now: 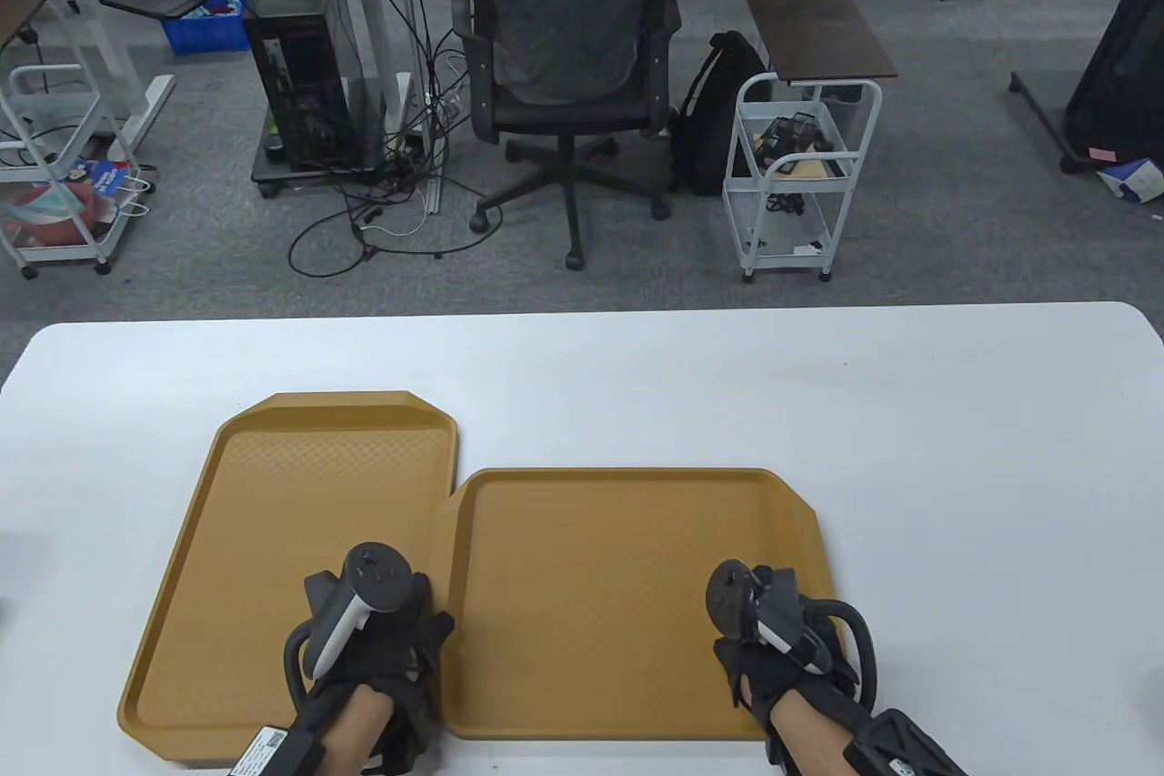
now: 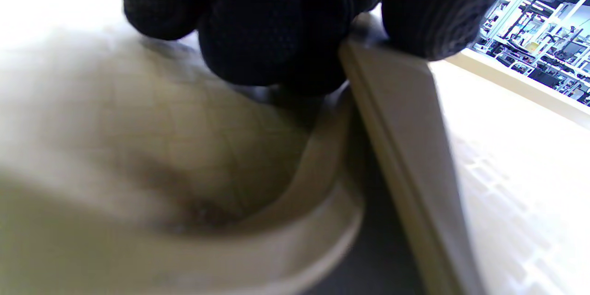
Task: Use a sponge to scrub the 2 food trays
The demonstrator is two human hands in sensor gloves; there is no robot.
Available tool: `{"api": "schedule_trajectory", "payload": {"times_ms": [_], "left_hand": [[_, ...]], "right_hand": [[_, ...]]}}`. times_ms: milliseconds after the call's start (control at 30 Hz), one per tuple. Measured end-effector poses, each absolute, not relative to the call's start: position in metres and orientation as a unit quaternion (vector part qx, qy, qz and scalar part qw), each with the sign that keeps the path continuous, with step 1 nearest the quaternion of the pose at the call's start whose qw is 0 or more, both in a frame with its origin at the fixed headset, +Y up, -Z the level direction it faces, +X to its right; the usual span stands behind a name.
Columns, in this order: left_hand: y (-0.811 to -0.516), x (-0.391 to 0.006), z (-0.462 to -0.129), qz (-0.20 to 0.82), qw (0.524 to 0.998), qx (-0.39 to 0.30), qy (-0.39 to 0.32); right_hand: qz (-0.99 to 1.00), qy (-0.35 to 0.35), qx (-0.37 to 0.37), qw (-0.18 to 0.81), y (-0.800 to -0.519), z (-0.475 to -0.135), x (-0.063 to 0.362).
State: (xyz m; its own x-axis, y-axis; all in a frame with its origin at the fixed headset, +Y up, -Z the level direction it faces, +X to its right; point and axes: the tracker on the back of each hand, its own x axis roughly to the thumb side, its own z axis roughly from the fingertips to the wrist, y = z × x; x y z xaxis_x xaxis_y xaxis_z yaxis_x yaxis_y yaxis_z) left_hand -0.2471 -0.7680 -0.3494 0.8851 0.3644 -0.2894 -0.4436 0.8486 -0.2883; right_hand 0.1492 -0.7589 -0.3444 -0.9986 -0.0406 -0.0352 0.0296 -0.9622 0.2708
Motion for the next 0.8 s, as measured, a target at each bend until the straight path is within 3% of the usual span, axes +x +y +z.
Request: {"api": "schedule_trajectory", "payload": {"times_ms": [433,600,800], "left_hand": [[-0.767,-0.248,-0.350,0.199,0.958,-0.170,0.113],[-0.768,-0.244,-0.349,0.192,0.961,-0.168,0.111],[-0.768,-0.242,-0.349,0.175,0.965,-0.161,0.106]], "right_hand": [[-0.992,-0.081,0.042,0.083,-0.765,-0.338,0.136],[-0.997,-0.065,0.041,0.032,-0.760,-0.340,0.144],[-0.999,-0.011,0.029,-0.015,-0.735,-0.322,0.167]]}}
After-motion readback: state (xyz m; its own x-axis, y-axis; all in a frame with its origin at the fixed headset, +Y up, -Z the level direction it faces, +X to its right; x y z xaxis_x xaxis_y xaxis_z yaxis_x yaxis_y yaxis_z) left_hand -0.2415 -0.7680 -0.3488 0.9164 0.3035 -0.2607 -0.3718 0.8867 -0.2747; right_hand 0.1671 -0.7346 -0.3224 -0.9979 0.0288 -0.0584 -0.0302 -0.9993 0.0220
